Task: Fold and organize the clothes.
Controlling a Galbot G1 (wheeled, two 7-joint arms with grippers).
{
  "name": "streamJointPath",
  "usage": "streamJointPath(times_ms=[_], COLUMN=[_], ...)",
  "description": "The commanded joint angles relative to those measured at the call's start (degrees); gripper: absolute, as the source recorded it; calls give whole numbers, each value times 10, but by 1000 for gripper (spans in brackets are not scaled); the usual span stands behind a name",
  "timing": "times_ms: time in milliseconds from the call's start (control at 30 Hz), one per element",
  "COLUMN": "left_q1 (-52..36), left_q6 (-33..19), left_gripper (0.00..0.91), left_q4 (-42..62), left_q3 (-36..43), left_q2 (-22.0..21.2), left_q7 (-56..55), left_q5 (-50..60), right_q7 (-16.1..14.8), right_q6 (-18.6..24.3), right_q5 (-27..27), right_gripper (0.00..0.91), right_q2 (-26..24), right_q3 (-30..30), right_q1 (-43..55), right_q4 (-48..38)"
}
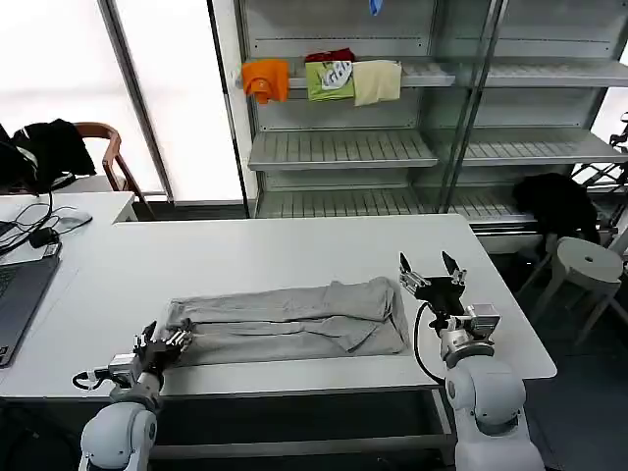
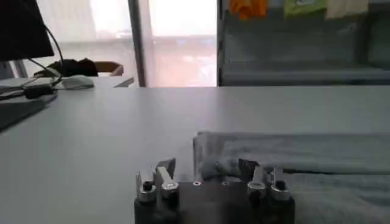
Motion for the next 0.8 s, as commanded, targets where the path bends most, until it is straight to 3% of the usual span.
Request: streamJointPath(times_ms=[33, 133, 300, 433, 600, 800], left_q1=[1, 0, 4, 2, 0, -16], left_q6=[3, 6, 3, 0, -49, -63], left_gripper=[111, 111, 10, 10, 10, 10], left_q4=[10, 16, 13, 12, 3, -20], left_q3=[5, 6, 8, 8, -2, -68], left_q2=[-5, -7, -7, -8, -3, 45], left_q7=[-2, -1, 2, 1, 13, 63], left_q5=[-6, -11, -16, -25, -10, 31], right_q7=[15, 18, 37, 47, 54, 50], right_q6=[4, 4, -3, -8, -8, -10], right_q5=[12, 12, 15, 17, 17, 17], right_gripper=[907, 907, 907, 907, 907, 907], right_q2=[-2, -2, 0, -1, -2, -12], right_q3=[2, 2, 2, 0, 2, 5], right_q1=[3, 0, 9, 15, 15, 10], right_q4=[-3, -3, -2, 1, 1, 0])
